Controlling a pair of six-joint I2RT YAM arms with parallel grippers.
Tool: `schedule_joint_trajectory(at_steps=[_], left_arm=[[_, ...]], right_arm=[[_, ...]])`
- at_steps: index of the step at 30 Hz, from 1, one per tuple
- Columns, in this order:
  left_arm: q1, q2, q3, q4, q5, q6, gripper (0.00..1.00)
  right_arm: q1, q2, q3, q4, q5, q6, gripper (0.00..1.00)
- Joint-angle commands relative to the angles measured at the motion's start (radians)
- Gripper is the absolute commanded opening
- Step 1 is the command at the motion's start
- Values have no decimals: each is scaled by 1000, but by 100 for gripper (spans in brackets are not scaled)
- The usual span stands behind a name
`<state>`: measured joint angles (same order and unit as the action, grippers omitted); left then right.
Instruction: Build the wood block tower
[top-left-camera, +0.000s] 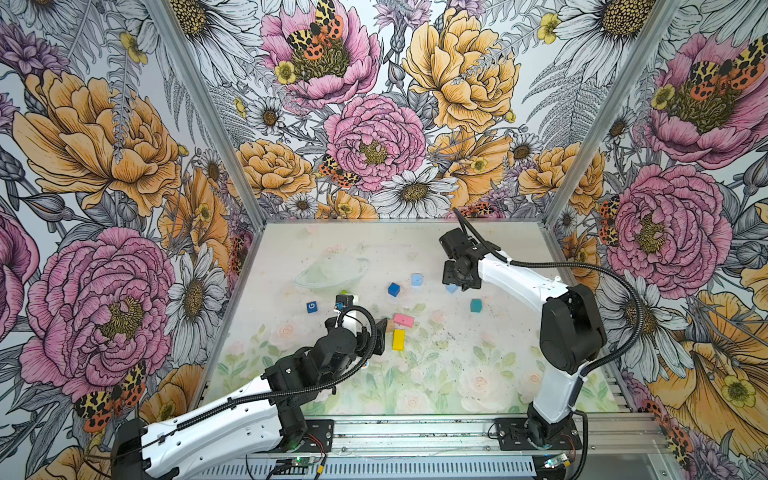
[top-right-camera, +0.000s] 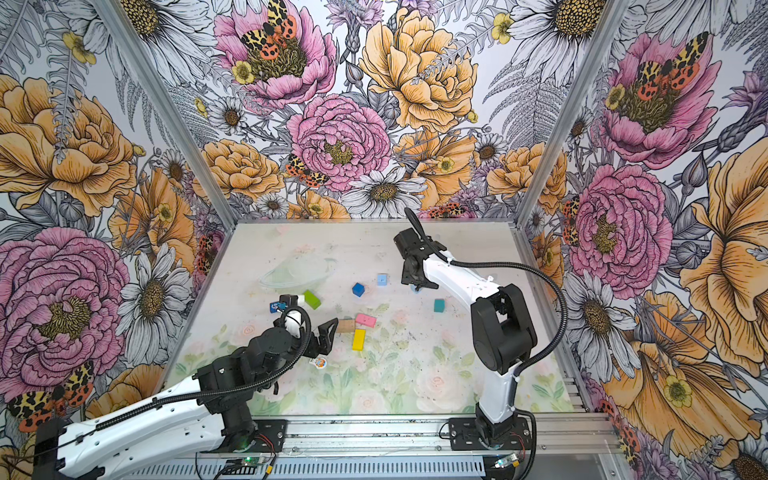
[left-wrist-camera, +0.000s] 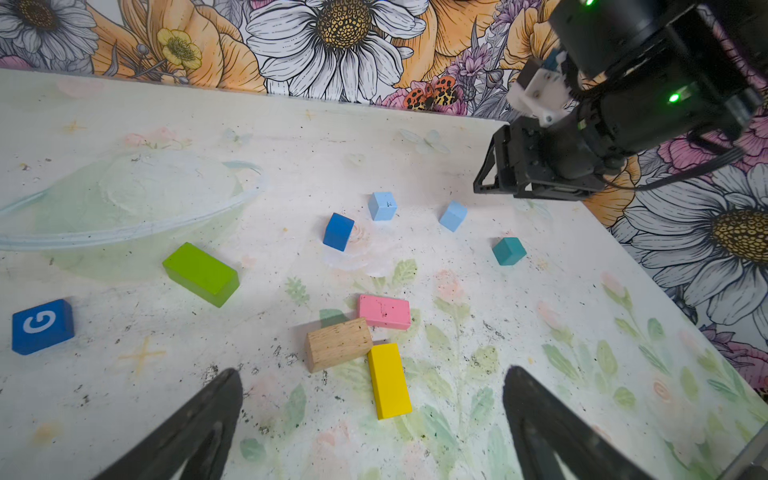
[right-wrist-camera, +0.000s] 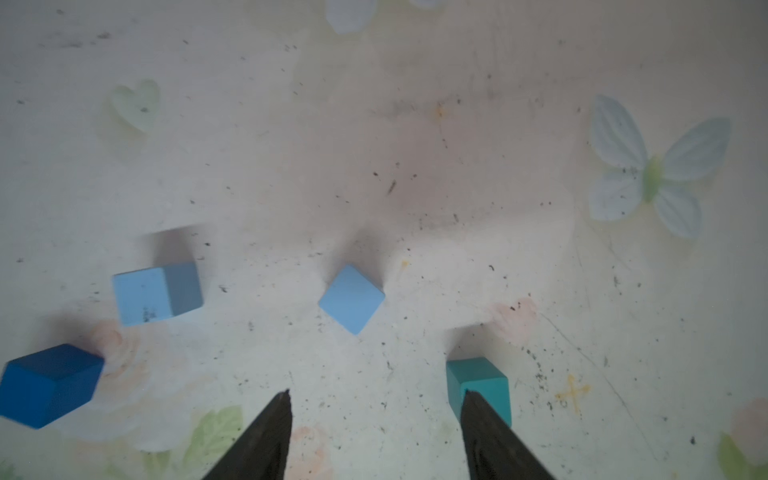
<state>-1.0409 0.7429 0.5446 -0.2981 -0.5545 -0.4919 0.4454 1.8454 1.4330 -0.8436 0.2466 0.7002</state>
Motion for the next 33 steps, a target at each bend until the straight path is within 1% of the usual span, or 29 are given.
schedule_joint_trajectory(at_steps=[1,9,18,23,28,33], left_arm=[[-20,41,32,42,-43,-9,99],[-38,148,71,80,-30,14,99],[-39,168,72,99,-48,64,99],[-37,161,65,99,-56,80,99],[-25,145,52,96,-57,91,99],[-13,111,36,93,-55,97,99]], right_arm=[[-12,-13,-48,76,-71,77,68],[-22,33,-33,123,-84,136,71],[-45,117,29,131,-88,164,71],[-51,160,64,138,-106,182,67],[-51,185,75,145,-110,201,56],[-51,187,62,146,-112,211,55]])
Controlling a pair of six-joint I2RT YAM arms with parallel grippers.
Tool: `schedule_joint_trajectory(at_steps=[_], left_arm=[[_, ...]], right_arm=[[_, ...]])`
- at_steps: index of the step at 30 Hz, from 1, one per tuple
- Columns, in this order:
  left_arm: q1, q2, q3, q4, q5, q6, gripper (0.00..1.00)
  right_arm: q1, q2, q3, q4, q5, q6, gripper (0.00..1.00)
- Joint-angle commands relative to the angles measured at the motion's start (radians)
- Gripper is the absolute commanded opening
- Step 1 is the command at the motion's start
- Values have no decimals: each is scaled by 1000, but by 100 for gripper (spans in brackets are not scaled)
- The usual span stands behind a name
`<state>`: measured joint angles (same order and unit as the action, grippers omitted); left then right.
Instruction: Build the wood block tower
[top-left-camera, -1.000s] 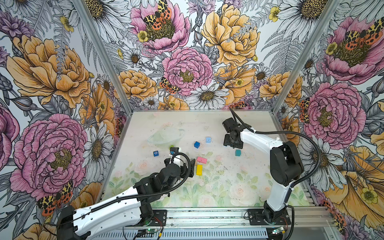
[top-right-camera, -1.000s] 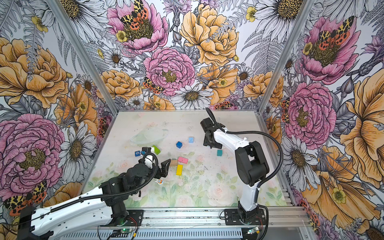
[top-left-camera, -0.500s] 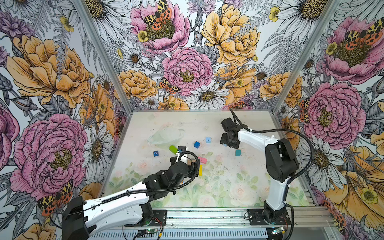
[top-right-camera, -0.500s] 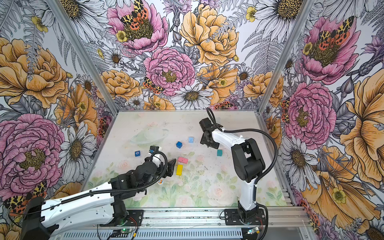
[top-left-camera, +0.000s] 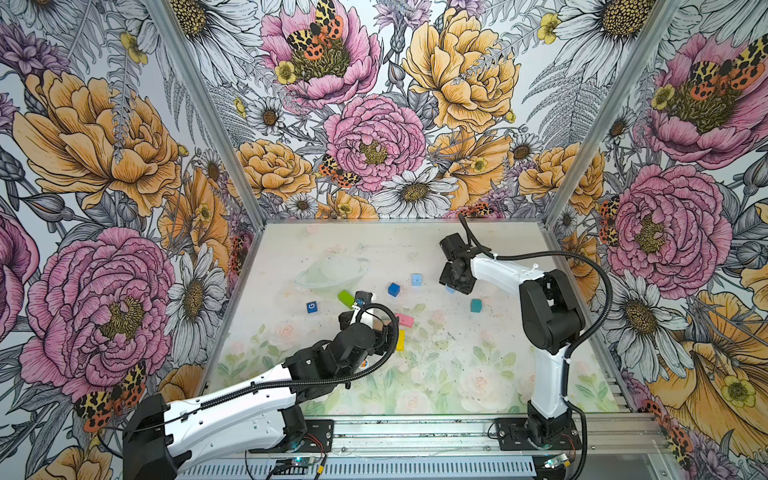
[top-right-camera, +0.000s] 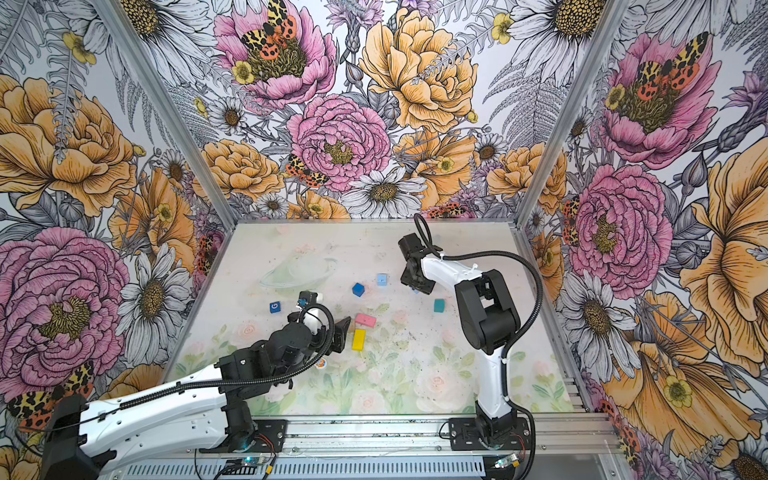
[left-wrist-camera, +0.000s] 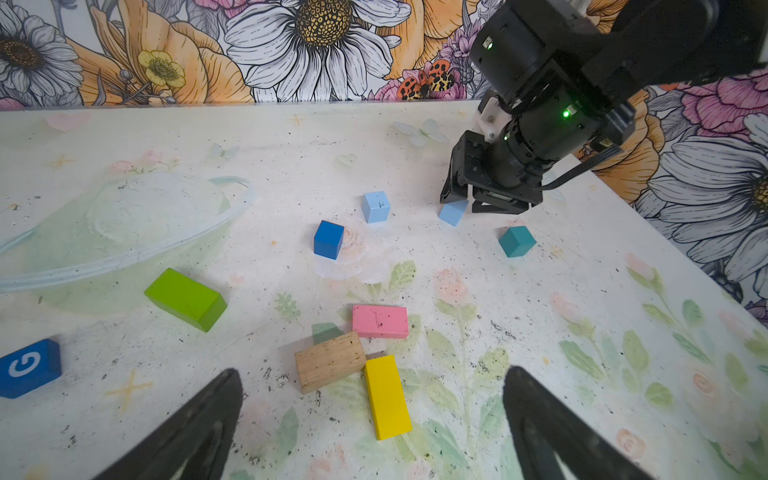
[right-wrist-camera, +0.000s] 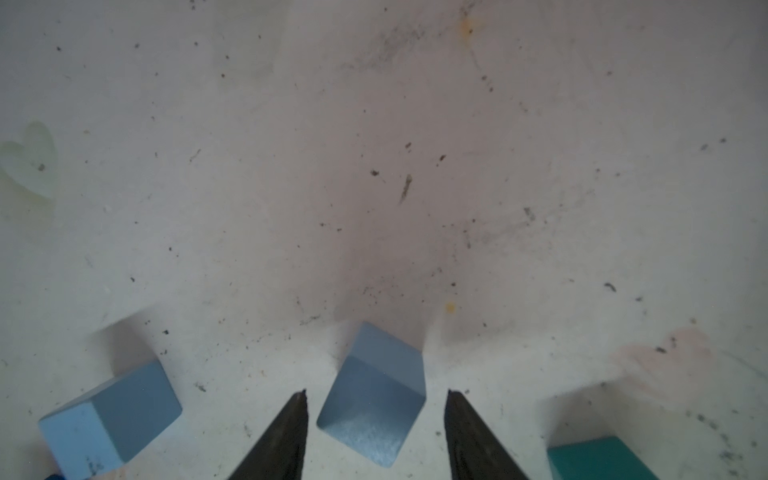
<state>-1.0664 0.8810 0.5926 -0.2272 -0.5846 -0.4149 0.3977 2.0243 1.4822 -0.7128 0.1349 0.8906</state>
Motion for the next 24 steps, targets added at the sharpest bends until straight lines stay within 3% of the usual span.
schedule_joint_trajectory(at_steps=[1,15,24], left_arm=[[15,-35,-16,19,-23,22,99],[46,-93,-32,-10,-8,14,99],[48,-105,-37,-12,-12,6,99]], right_arm=[[-2,7,9,16,2,22,55],[-3,44,34,16,-19,-9,42],[18,48,58,18,-61,-126,35]])
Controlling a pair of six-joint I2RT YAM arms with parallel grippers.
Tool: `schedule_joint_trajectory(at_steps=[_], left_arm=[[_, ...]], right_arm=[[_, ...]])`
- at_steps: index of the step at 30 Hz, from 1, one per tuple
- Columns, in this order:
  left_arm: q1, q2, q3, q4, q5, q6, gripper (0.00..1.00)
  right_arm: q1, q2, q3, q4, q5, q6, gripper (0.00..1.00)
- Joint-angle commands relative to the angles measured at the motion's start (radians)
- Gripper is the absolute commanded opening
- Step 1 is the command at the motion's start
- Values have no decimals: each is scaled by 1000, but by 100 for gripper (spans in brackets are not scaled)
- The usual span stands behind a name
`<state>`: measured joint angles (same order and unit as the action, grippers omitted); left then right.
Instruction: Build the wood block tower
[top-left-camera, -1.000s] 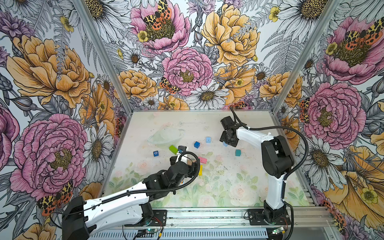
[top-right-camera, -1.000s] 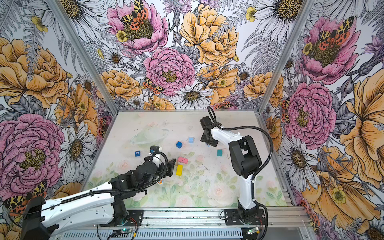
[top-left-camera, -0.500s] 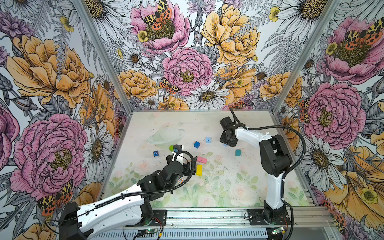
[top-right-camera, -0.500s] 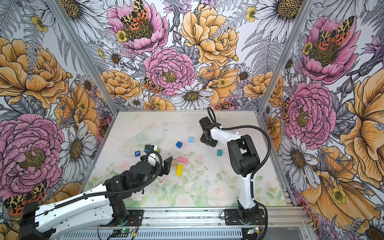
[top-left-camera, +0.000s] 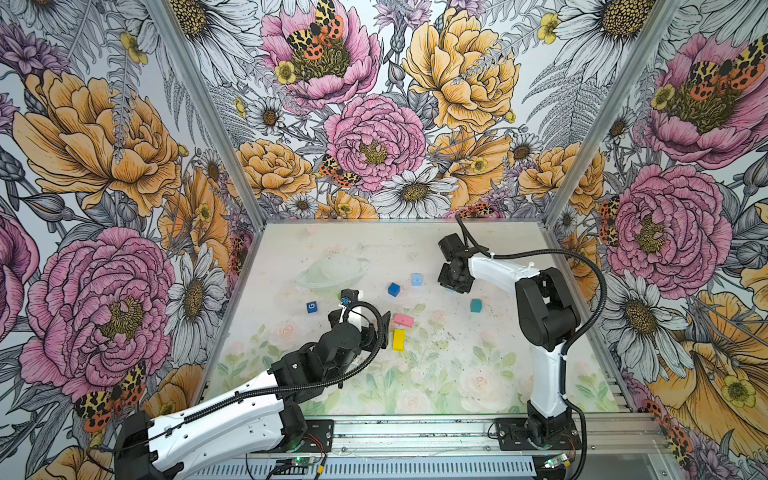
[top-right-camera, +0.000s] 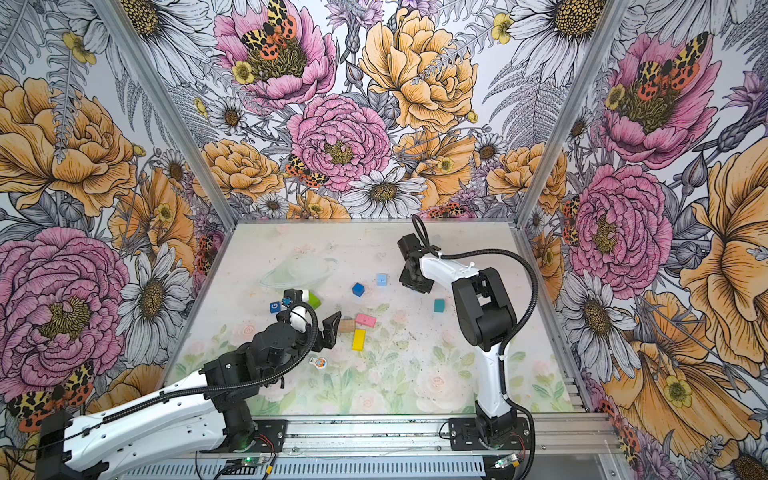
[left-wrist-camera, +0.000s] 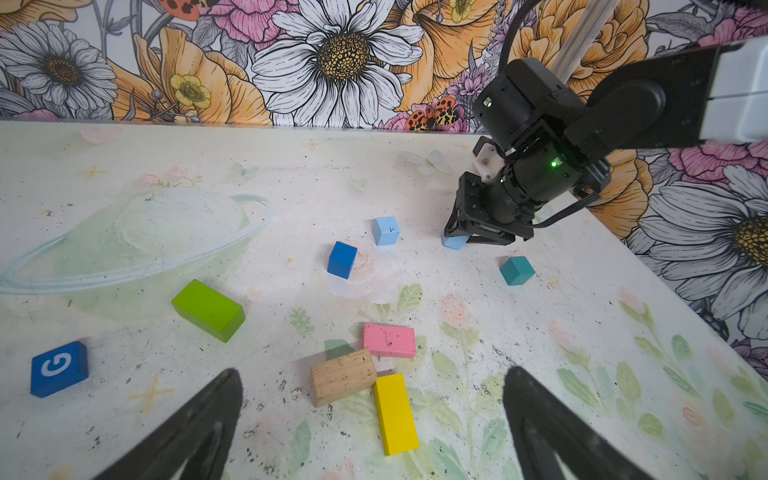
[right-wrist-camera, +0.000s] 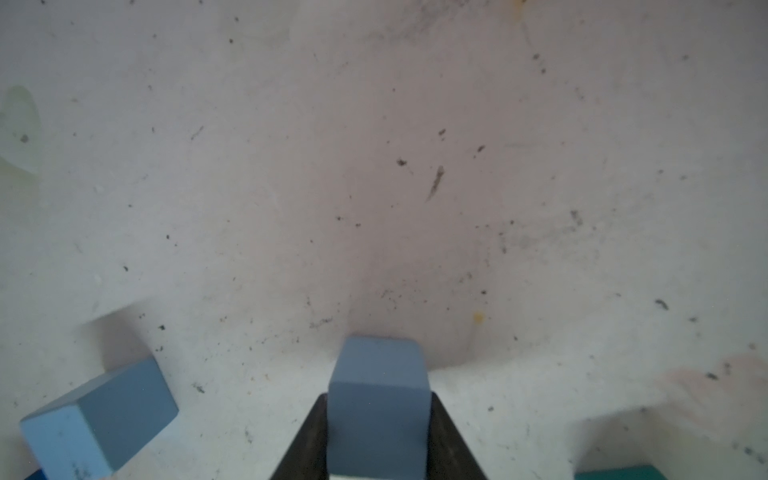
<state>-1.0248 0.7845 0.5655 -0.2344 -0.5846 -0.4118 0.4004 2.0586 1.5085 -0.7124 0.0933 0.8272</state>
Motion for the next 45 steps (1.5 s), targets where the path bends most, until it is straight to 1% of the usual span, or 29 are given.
schedule_joint_trajectory(at_steps=[1,4,10,13,20,28,31,35,36,45], left_arm=[[7,-7,-10,-5,-11,3,99],[6,-2,-9,-5,-11,-2,99],[6,-1,-7,-6,-11,-19,99],[6,-3,-5,-12,-16,-29,99],[4,-10,-7,-23,-31,-42,99],[4,22,6,-20,-39,-43,99],[4,40,11,-14,-37,-42,99],[5,57,17,-11,-35,-41,99],[4,59,19,-11,-33,-39,99],[4,70,29,-6,-26,-38,99]], right_arm=[[21,11,38,17,-22,-82,35],[38,10,57,17,-38,-151,35],[48,37,103,17,-75,-213,35],[53,64,136,17,-104,-226,35],[61,113,193,17,-131,-252,35],[60,135,213,16,-151,-275,37],[60,135,210,15,-151,-288,41],[60,131,208,16,-162,-297,52],[59,128,208,16,-161,-296,53],[36,34,163,7,-121,-300,56]])
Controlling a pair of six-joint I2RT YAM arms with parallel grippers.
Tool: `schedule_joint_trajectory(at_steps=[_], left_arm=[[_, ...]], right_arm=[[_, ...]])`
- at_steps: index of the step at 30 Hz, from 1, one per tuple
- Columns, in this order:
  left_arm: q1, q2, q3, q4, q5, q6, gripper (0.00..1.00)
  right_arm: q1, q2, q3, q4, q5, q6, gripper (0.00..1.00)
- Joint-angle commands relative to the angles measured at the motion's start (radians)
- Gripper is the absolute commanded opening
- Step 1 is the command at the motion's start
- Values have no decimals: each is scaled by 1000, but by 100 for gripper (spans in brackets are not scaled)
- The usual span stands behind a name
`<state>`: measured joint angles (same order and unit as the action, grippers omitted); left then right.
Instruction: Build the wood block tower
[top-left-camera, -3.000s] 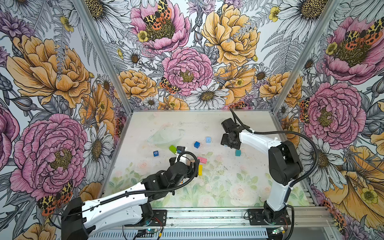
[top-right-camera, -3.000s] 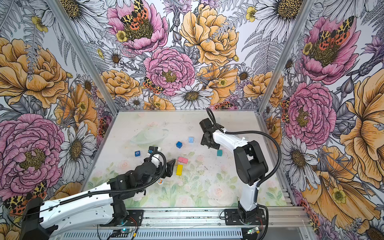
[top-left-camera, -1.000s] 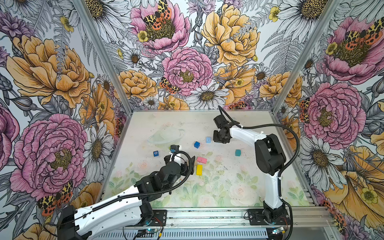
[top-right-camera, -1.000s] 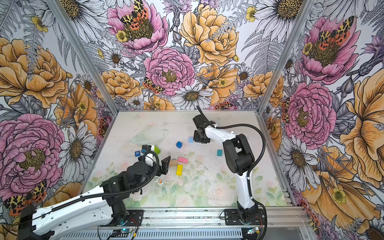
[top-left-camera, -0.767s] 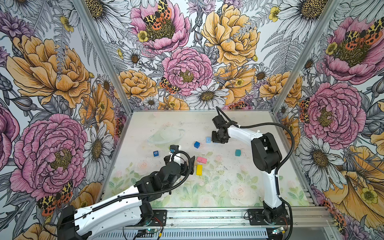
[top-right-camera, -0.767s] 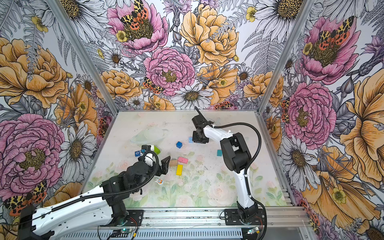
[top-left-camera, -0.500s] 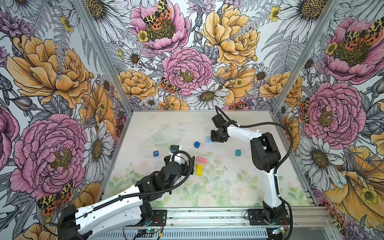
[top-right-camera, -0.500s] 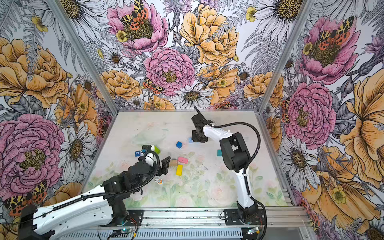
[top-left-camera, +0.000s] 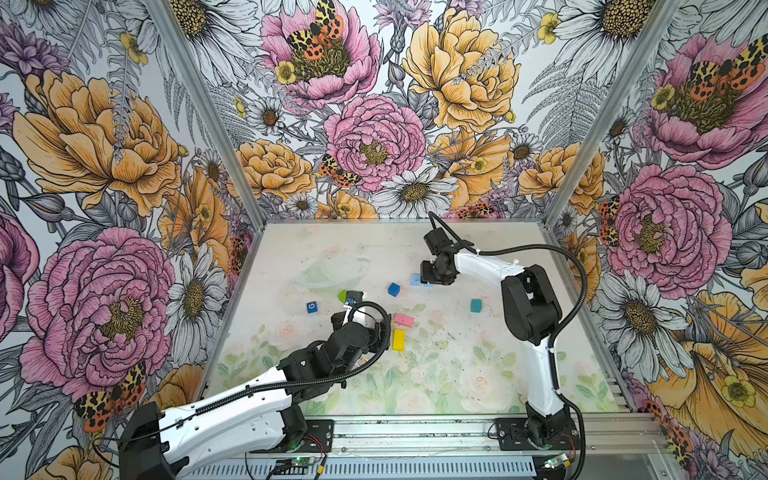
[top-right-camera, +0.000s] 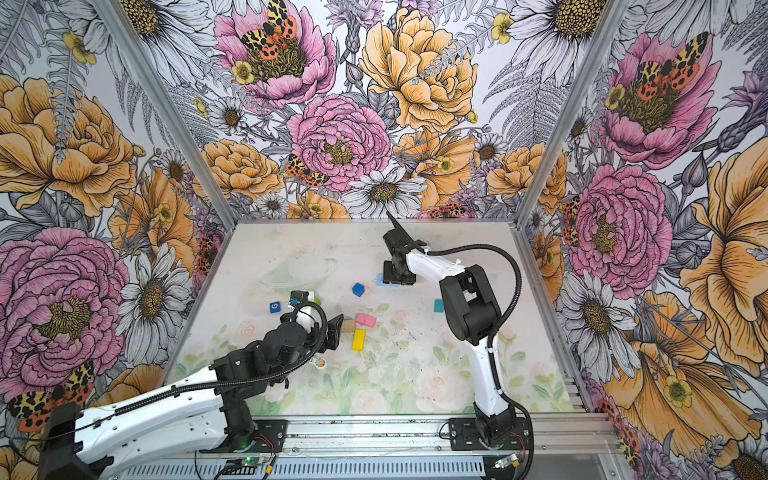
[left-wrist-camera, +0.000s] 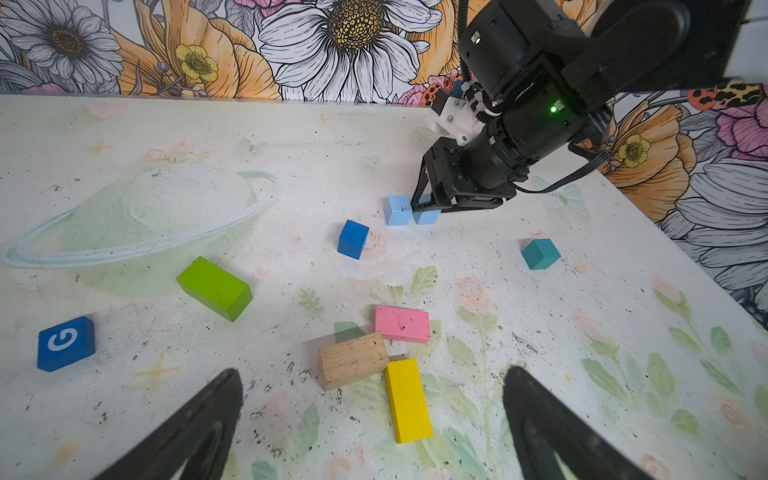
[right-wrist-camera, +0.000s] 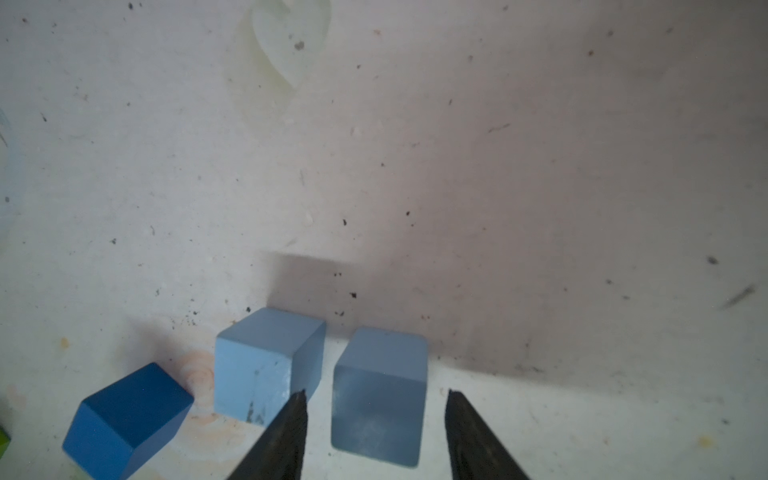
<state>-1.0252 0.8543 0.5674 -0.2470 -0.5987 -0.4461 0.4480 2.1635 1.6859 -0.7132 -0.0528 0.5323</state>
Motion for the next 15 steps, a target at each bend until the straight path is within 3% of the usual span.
schedule_joint_trajectory(at_steps=[1,10,15], left_arm=[[2,0,28,6,-9,-3,99],[-27,-11,28,9,-18,-7,99],[-30,-25,25,8,-22,4,99]], right_arm=[[-13,-85,-24,5,28,-1,57],[44,-108,-11,-59,74,40,91],[86,-39,96,-139,133,66,97]])
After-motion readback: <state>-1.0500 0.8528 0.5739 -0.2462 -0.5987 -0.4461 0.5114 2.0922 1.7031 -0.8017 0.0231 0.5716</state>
